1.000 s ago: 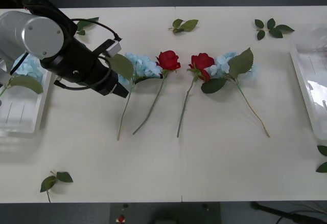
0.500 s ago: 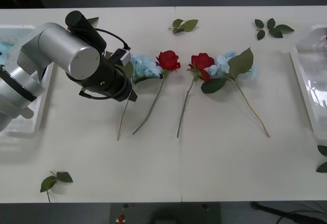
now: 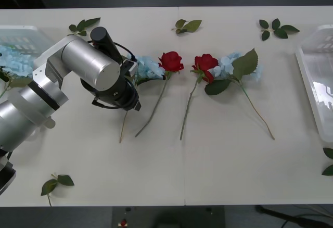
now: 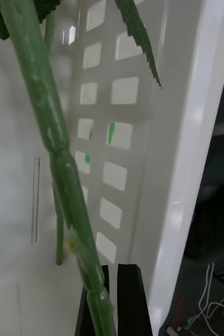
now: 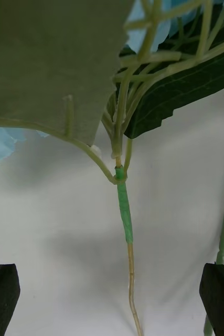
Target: Put the red flowers into the right box and the blue flowers into the left box
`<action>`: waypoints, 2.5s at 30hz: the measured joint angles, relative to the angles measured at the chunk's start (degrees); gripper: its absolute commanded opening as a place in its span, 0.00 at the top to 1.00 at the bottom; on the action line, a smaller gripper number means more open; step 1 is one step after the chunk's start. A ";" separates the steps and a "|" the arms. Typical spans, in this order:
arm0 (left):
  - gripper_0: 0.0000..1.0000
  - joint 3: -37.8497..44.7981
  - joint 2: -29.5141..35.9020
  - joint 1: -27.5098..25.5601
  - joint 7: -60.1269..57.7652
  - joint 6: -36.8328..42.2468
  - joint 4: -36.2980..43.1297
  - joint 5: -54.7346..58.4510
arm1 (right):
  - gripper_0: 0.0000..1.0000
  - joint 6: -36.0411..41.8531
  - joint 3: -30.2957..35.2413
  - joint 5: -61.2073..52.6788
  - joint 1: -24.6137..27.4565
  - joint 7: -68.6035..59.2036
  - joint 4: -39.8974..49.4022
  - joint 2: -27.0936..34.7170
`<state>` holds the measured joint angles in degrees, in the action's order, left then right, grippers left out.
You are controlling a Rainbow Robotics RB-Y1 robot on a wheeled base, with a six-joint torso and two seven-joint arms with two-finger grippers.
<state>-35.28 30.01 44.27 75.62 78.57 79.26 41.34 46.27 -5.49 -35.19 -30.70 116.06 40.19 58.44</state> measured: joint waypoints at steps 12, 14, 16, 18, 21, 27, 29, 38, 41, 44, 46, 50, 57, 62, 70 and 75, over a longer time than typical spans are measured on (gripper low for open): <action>0.00 -3.50 -1.95 0.02 0.00 -2.62 -1.69 -3.80 | 0.00 -2.04 -0.54 -4.72 0.00 -0.02 0.00 0.00; 0.00 -4.60 -1.95 0.02 0.00 -3.08 -2.21 -4.08 | 0.00 -2.04 -0.56 -6.20 0.00 -0.02 0.04 0.00; 0.03 -5.23 -1.95 0.02 0.00 -3.09 -2.48 -4.75 | 0.00 -1.99 -0.56 -7.90 0.00 -0.01 0.10 0.00; 0.08 -5.30 -1.95 0.02 0.00 -3.09 -2.49 -4.85 | 0.00 -0.55 -0.56 -10.32 0.00 0.00 0.75 0.00; 0.29 -5.30 -1.95 0.02 0.00 -3.09 -2.60 -4.85 | 0.00 4.54 -0.56 -14.06 0.00 0.10 3.68 0.00; 0.95 -5.30 -1.96 0.03 0.00 -3.09 -3.28 -4.85 | 0.00 16.12 -0.56 -24.57 0.13 0.46 16.07 0.00; 1.00 -5.30 -1.96 0.03 0.00 -3.09 -3.34 -4.85 | 0.00 19.64 -0.56 -28.42 0.13 0.46 19.96 0.00; 1.00 -5.30 -1.96 0.03 0.00 -4.07 -3.45 -4.85 | 0.00 24.02 -1.61 -40.48 3.08 -3.02 35.18 0.00; 1.00 -5.29 -1.94 0.04 0.00 -5.13 -3.40 -4.74 | 0.00 22.62 -3.55 -40.73 5.78 -13.19 42.57 0.00; 1.00 -4.90 -1.33 0.04 0.00 -5.64 -1.92 -4.15 | 0.00 21.00 -5.86 -37.09 8.64 -26.46 51.00 0.00; 1.00 -3.90 -0.35 0.04 0.00 -5.45 0.26 -3.46 | 0.00 18.91 -8.00 -34.52 9.80 -31.81 54.85 0.00; 1.00 0.66 2.56 0.04 0.00 -2.20 5.78 0.45 | 0.00 12.47 -14.85 -28.33 10.02 -38.28 58.25 -0.01; 1.00 10.09 7.84 0.04 0.03 3.86 10.66 7.45 | 0.00 10.47 -19.68 -18.45 9.90 -46.33 58.14 -3.52; 1.00 16.07 11.29 0.01 0.48 6.88 12.27 11.63 | 0.00 10.43 -17.19 -11.71 9.87 -46.33 57.16 -9.74; 1.00 23.59 16.48 -1.66 7.73 6.96 12.99 13.75 | 0.00 13.17 -17.80 -3.95 8.31 -46.33 55.96 -15.86; 1.00 30.70 17.78 -6.75 7.73 6.96 13.55 14.14 | 0.00 14.29 -17.78 -1.75 5.65 -46.32 51.37 -19.68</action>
<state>-4.58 47.79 37.52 83.35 85.52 92.82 55.48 60.57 -23.27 -36.94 -25.05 69.74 91.56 38.76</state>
